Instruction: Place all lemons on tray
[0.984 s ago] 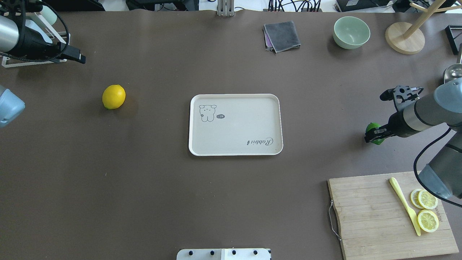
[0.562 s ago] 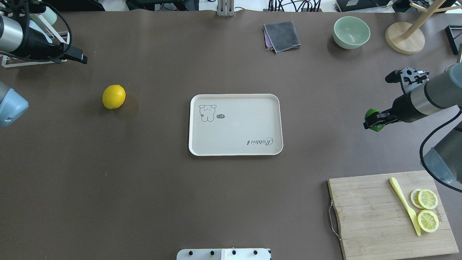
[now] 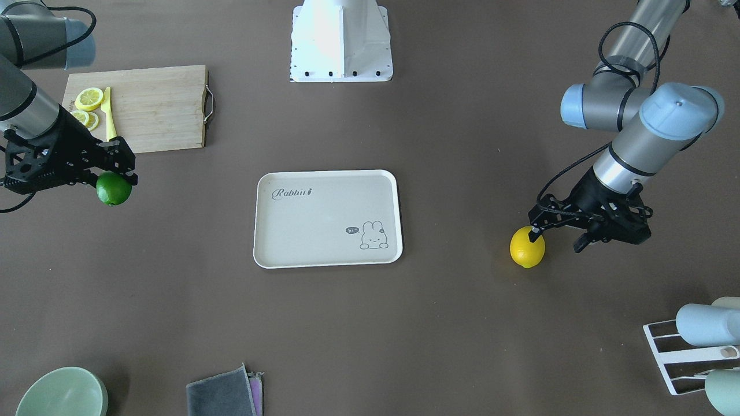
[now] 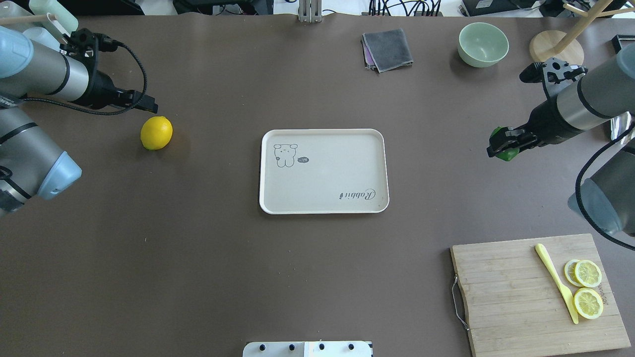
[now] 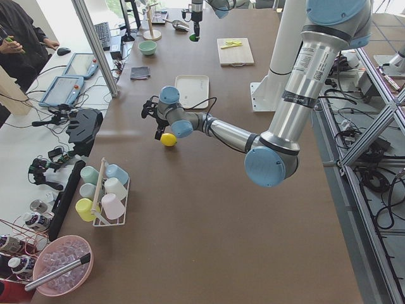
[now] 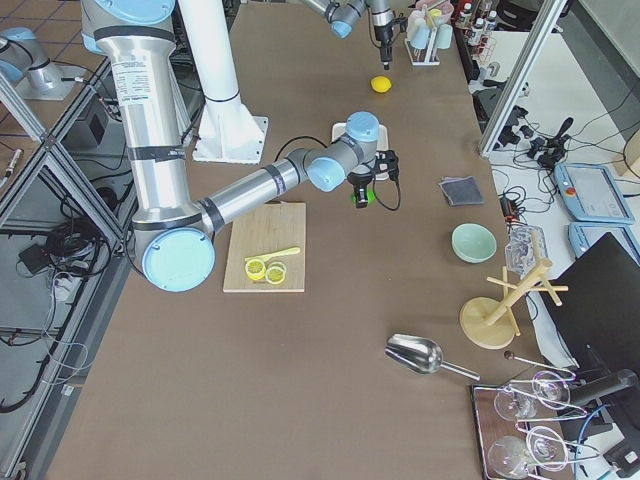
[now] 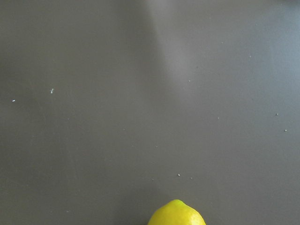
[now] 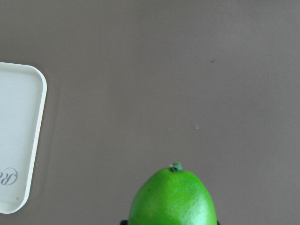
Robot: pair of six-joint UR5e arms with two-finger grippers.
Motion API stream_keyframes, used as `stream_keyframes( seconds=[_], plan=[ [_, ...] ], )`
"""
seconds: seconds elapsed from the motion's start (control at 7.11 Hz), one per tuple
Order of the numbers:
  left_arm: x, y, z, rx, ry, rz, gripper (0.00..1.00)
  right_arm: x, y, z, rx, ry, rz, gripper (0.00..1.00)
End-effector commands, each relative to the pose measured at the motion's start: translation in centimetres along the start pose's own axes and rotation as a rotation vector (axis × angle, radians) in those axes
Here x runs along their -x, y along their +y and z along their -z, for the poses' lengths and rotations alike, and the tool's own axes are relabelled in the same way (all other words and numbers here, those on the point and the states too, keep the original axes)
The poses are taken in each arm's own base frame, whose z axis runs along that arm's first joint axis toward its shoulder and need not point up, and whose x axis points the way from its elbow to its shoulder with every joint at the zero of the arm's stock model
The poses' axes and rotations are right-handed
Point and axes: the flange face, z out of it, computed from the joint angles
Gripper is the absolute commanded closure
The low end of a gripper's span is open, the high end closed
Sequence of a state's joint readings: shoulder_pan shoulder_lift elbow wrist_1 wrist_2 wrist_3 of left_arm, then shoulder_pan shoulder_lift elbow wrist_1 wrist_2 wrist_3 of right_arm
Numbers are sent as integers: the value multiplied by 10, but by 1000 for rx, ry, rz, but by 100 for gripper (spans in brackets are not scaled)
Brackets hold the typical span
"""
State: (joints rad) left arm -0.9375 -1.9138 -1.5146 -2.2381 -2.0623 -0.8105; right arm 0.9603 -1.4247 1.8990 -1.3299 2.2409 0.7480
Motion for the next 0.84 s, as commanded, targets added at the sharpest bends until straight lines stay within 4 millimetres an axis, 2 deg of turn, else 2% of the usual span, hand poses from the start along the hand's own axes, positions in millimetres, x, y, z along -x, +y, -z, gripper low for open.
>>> stream_keyframes(
  seconds=[0.0, 0.28, 0.42, 0.7],
  plan=[
    [-25, 23, -29, -5, -16, -52, 3, 29, -6, 5, -14, -22, -60, 100],
    [-20, 34, -43, -4, -59, -124, 3, 40, -6, 4, -17, -29, -57, 100],
    [-13, 35, -45, 4, -68, -185, 3, 43, -5, 2, -18, -27, -56, 100],
    [-2, 33, -55, 20, -92, -190, 3, 52, 0, 1, -17, -32, -68, 100]
  ],
)
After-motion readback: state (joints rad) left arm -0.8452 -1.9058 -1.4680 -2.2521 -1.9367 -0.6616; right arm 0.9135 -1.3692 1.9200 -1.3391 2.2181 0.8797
